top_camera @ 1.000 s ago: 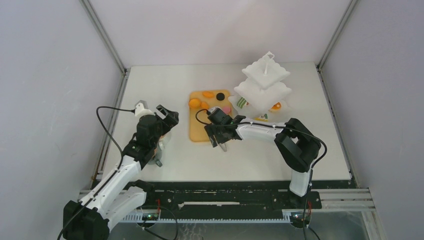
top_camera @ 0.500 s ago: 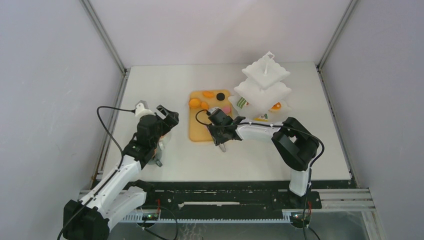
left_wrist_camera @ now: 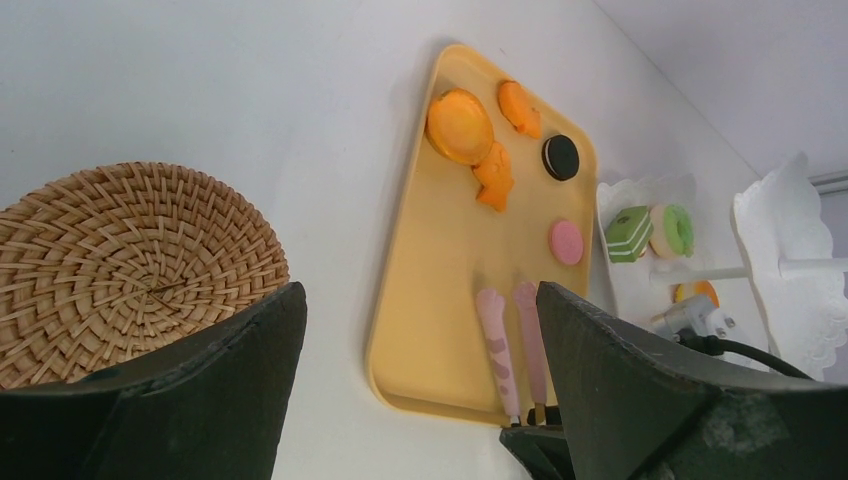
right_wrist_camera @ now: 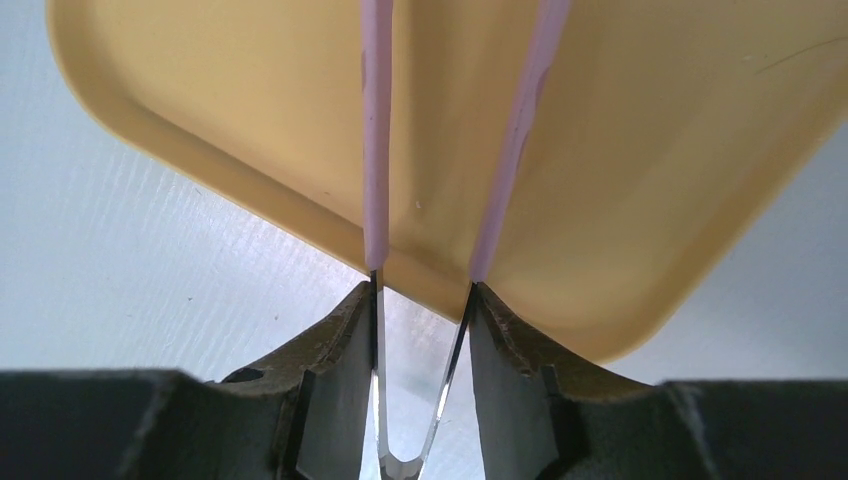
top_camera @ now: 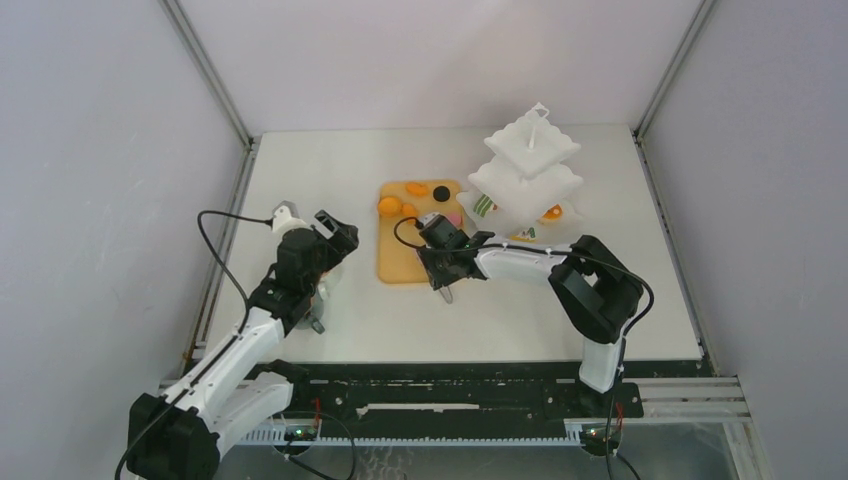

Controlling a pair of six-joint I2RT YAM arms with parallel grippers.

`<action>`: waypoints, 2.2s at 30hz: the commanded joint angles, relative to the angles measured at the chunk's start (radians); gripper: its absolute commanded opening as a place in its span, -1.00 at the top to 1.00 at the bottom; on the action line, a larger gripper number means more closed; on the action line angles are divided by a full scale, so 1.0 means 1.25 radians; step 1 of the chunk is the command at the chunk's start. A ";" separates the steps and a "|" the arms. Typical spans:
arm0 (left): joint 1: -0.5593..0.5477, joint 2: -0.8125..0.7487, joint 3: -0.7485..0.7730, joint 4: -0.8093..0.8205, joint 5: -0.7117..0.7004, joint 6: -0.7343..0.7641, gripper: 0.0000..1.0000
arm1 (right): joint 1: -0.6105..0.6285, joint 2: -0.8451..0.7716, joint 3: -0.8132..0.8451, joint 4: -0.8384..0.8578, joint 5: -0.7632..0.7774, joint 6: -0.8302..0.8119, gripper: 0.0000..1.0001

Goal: Serve the afternoon tea
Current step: Pick up the clamp from the tray, then pick up the desert from the tray.

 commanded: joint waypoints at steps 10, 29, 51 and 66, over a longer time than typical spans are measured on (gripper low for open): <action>0.005 0.024 0.052 0.039 -0.007 0.005 -0.78 | -0.015 -0.091 0.042 -0.025 0.001 0.024 0.13; 0.005 0.186 0.208 0.047 0.048 0.025 -0.78 | -0.078 0.078 0.327 -0.158 -0.052 -0.006 0.14; 0.006 0.222 0.215 0.077 0.070 0.011 -0.78 | -0.076 0.245 0.487 -0.293 -0.072 0.000 0.14; 0.006 0.226 0.202 0.098 0.065 0.001 -0.78 | -0.092 0.344 0.625 -0.363 -0.077 -0.008 0.15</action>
